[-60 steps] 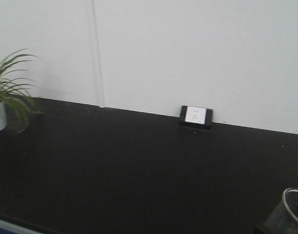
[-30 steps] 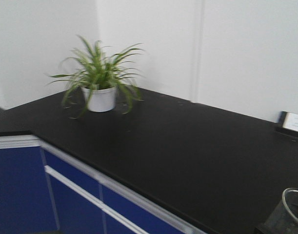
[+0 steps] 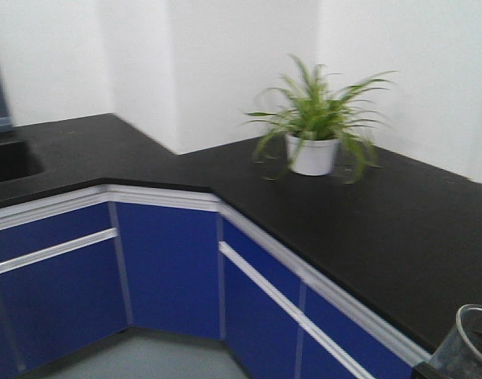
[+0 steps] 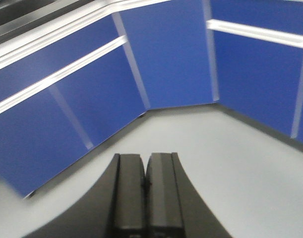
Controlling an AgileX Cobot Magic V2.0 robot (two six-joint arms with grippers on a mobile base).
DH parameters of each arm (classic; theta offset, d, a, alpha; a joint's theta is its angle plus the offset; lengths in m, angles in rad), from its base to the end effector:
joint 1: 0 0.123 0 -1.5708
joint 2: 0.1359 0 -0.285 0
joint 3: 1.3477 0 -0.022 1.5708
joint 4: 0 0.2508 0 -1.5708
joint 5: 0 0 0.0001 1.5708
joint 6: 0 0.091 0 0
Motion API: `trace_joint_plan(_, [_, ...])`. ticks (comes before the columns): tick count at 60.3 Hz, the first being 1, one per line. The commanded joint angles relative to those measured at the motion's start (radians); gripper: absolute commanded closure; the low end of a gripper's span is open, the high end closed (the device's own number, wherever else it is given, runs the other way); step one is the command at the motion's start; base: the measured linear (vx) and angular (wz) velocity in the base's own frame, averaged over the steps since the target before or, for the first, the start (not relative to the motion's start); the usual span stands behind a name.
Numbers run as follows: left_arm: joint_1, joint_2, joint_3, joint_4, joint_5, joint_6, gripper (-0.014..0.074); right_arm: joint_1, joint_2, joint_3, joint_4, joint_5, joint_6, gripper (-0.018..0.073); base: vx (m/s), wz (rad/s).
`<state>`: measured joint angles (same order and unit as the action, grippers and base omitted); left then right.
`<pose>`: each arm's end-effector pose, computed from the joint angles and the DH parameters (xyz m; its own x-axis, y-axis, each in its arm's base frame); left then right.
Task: Grab beaker from right and move to left
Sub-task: 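Hold the beaker in the right gripper while the base drives to the tray bench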
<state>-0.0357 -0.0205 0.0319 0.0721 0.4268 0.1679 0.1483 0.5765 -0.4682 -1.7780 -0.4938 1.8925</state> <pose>0.0508 0.0009 0.1655 -0.3316 0.2433 -0.9115 0.0868 0.9699 0.2273 0.1080 0.0587 0.3154 -0.1802 0.0512 -0.9823 -0.5722 0.8069 0.1470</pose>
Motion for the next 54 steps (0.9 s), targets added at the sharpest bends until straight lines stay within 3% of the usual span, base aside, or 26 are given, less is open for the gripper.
trace_joint_plan(1, [-0.006,-0.006,0.019,0.000,-0.077,-0.001,0.0603,-0.002,-0.002,-0.027,-0.022,0.021,-0.012,0.0562,-0.09,0.74])
trace_joint_plan(30, [-0.006,-0.006,0.019,0.000,-0.077,-0.001,0.0603,-0.002,-0.002,-0.027,-0.022,0.021,-0.012,0.0562,-0.09,0.76])
trace_joint_plan(54, [-0.006,-0.006,0.019,0.000,-0.077,-0.001,0.0603,-0.002,-0.002,-0.027,-0.022,0.021,-0.012,0.0562,0.01,0.53])
